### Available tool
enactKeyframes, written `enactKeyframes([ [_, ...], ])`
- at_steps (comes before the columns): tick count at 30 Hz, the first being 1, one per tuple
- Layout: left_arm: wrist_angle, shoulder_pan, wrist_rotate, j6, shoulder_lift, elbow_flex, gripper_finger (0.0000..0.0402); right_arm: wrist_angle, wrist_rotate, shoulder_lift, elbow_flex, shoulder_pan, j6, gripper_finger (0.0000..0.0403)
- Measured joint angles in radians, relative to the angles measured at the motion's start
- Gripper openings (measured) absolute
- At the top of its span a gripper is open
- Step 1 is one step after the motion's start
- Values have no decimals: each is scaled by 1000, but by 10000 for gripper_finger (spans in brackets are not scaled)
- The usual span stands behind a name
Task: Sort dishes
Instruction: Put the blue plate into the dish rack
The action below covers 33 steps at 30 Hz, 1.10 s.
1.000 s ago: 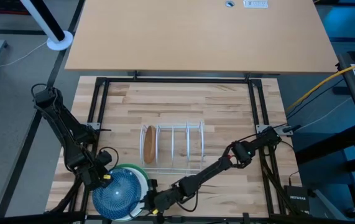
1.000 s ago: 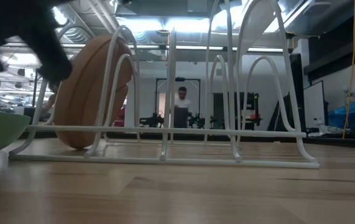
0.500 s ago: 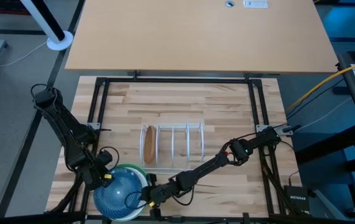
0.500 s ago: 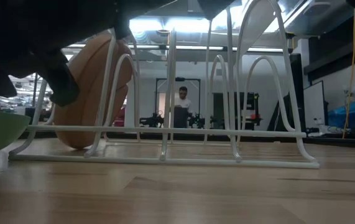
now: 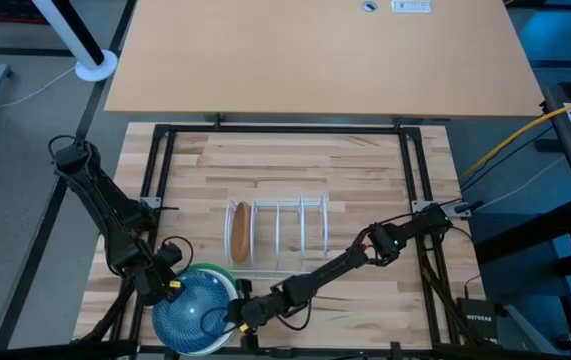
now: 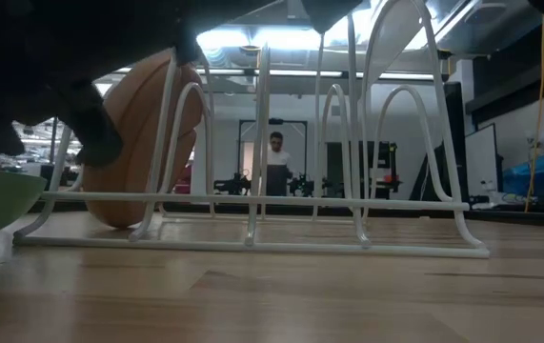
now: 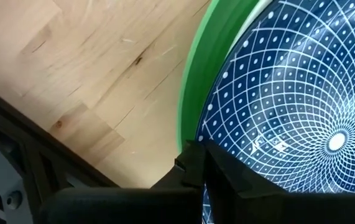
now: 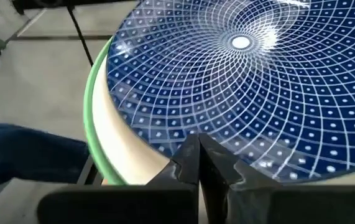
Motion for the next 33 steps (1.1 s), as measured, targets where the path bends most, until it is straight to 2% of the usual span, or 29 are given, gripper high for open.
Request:
enactKeyframes([
  [7,25,14,5,70,2,0,4,-2,-12,12,0,-8,7,9],
  [11,44,16,8,80,2,0,33,-4,-10,13,-1,-9,3,5],
  [18,61,16,39,8,2,1,100,-5,2,13,-2,-10,3,8],
  [23,67,16,57,-20,2,1,111,-5,10,14,-3,-10,2,7],
  [33,53,17,338,-42,-13,2,111,-7,25,15,-4,-13,-1,6],
])
